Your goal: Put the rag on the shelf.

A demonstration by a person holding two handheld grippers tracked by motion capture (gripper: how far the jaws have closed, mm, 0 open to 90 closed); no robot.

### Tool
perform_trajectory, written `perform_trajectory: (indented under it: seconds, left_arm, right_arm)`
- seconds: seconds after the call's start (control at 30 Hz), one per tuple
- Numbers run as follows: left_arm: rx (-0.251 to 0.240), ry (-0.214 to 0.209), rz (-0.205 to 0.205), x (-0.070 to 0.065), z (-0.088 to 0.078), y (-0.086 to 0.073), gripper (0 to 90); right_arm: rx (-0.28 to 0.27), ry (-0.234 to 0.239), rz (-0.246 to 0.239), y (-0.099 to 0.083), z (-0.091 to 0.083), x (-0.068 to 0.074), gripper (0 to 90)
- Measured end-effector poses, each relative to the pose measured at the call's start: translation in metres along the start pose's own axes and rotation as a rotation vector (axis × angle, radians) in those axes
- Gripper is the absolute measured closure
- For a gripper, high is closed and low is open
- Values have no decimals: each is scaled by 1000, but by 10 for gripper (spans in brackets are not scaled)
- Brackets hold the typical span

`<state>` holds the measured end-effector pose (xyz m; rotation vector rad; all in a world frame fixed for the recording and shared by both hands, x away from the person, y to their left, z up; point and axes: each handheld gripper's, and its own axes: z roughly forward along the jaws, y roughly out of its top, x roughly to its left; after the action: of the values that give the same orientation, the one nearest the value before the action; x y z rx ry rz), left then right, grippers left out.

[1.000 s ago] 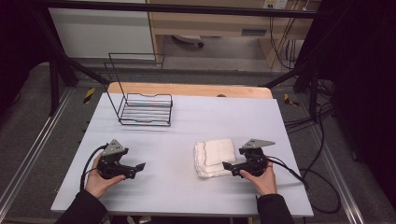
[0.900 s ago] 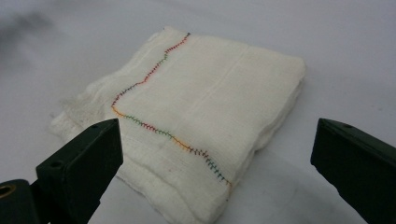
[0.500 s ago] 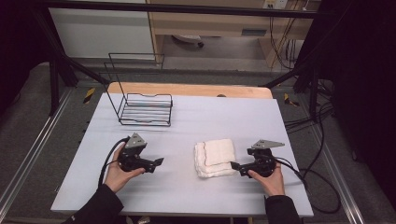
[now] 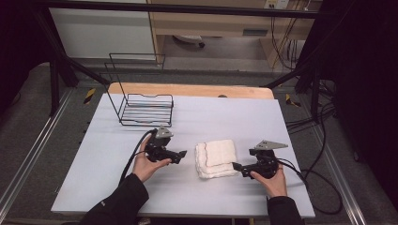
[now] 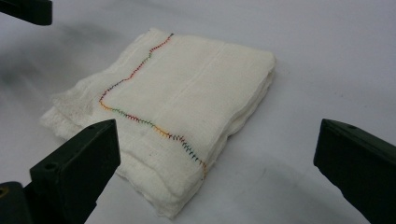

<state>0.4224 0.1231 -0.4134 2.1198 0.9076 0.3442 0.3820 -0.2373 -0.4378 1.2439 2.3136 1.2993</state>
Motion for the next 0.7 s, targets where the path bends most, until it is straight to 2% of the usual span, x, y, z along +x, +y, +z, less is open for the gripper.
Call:
perform_trajectory:
  seconds: [0.17,0.3,0.47,0.6,0.7]
  left_arm:
    - [7,3,-31,-4,19,12,152]
    - [37,9,-51,-6,33,19,214]
    - [50,17,-49,-12,48,24,290]
    - [67,-2,-56,-13,59,25,367]
    - [67,2,-54,-15,65,25,417]
  right_arm:
    - [-3,-1,-6,0,0,0,11]
    - [-1,-2,-5,-1,1,1,12]
    - [-1,1,-5,-1,1,1,14]
    - [-1,1,-8,-1,1,1,15]
    - [0,0,-12,-1,1,1,15]
